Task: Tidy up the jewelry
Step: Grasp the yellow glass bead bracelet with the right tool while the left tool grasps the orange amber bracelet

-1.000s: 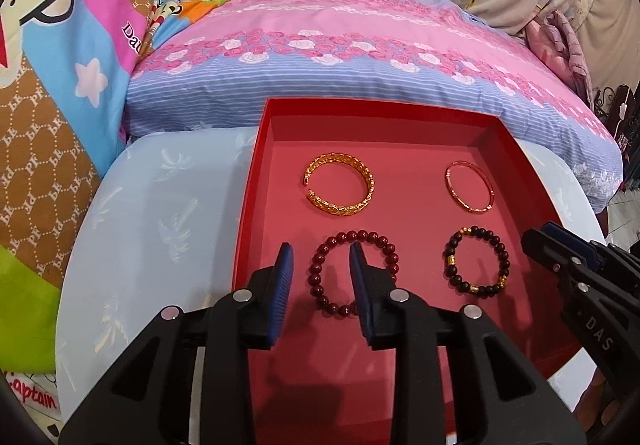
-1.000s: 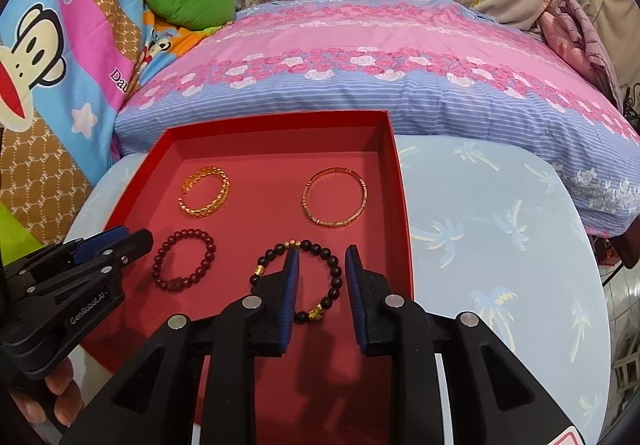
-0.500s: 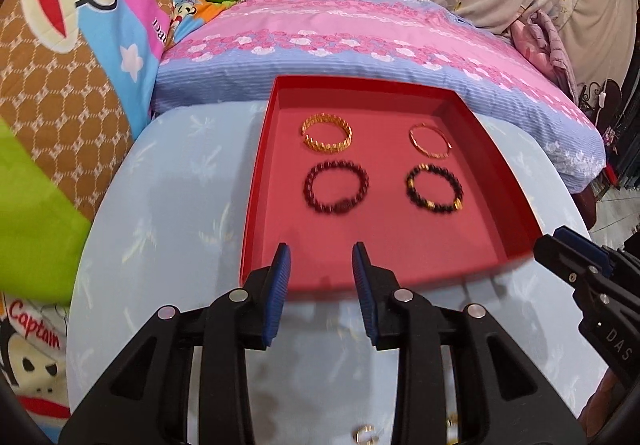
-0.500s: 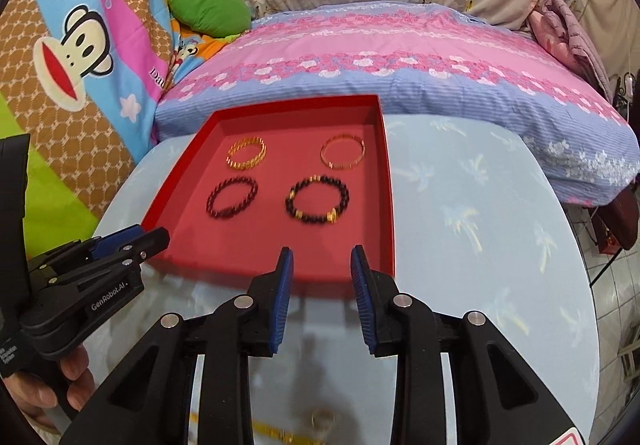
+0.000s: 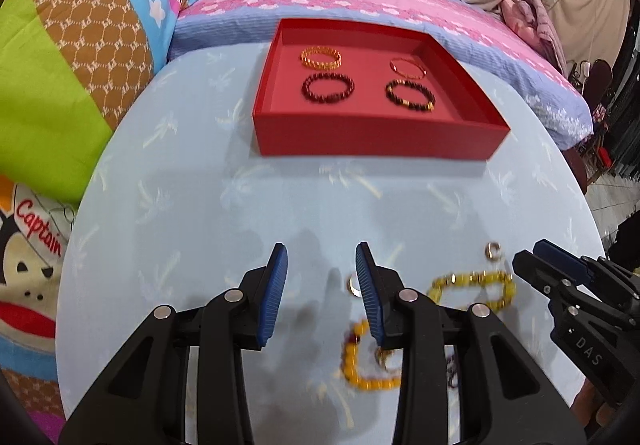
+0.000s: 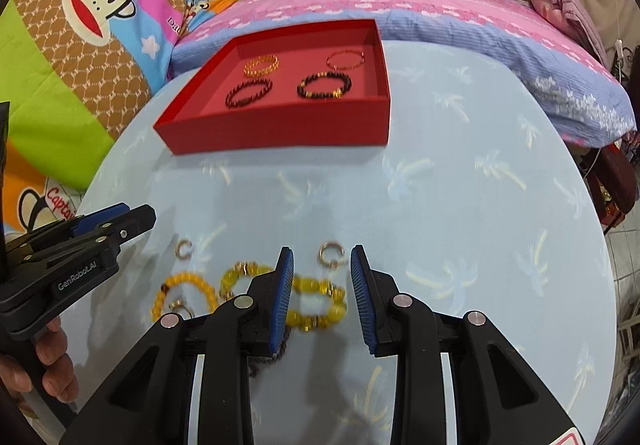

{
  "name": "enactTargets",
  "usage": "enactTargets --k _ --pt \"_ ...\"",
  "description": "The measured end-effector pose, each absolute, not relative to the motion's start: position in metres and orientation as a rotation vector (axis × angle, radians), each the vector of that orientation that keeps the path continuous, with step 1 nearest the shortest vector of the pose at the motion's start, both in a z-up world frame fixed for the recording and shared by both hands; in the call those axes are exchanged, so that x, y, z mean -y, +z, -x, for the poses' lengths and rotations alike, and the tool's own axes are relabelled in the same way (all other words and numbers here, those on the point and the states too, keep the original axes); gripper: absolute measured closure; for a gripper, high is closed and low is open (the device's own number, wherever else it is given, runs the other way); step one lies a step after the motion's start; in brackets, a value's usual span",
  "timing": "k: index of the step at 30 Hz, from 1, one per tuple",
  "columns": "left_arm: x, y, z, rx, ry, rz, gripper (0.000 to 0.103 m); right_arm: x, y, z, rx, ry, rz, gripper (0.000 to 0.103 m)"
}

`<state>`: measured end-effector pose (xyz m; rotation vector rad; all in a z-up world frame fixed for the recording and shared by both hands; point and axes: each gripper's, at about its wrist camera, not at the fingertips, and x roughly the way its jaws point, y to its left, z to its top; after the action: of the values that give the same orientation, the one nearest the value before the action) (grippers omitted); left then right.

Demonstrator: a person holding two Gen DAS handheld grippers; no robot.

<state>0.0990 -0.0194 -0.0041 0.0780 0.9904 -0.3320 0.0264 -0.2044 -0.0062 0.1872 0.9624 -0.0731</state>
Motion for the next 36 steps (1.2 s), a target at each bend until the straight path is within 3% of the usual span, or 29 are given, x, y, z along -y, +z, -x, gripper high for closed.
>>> enactTargets --k 17,27,36 --pt "0.006 -0.035 -0.074 -1.065 -0.305 -0.060 0.069 0.197 -0.038 -0.021 -0.996 -0.089 -0.152 0.074" --pt "0.020 -0.039 -0.066 -1.032 -0.301 -0.130 0.066 0.194 -0.038 -0.015 -0.995 -0.101 -0.121 0.085" --pt "0.024 -0.029 -0.065 -1.041 -0.335 -0.091 0.065 0.196 -0.039 -0.012 -0.998 -0.095 -0.140 0.087"
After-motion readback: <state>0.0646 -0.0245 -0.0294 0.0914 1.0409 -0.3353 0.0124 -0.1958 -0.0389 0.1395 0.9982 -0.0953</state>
